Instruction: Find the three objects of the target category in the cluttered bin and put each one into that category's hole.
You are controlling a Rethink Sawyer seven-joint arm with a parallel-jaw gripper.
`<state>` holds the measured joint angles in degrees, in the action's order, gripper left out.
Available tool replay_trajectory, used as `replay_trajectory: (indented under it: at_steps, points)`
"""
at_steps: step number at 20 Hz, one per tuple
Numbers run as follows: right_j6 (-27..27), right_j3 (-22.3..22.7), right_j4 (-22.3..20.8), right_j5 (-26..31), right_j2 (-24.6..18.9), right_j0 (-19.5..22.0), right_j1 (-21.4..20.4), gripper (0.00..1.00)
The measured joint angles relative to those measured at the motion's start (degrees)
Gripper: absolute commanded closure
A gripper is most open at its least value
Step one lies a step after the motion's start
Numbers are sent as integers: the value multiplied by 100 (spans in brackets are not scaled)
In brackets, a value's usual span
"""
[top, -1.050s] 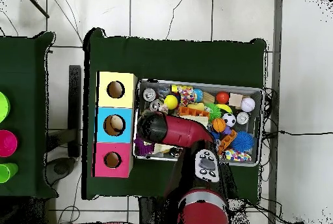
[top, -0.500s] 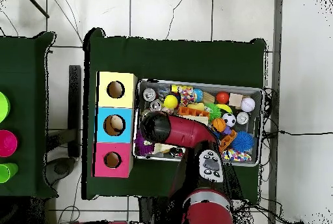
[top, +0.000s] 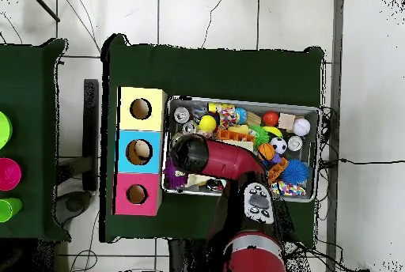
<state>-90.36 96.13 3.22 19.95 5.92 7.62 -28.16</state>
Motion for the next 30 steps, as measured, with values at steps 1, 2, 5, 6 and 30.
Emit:
replay_trajectory:
  at_steps: [1, 2, 5, 6, 30]
  points:
    - [0, 2, -1, 15, 1, -31, -78, 100]
    - [0, 1, 0, 39, 2, -53, -131, 100]
    - [0, 2, -1, 164, 5, -120, -280, 100]
    - [0, 2, -1, 201, 5, -136, -315, 100]
    - [0, 4, 82, 799, 120, -706, -786, 100]
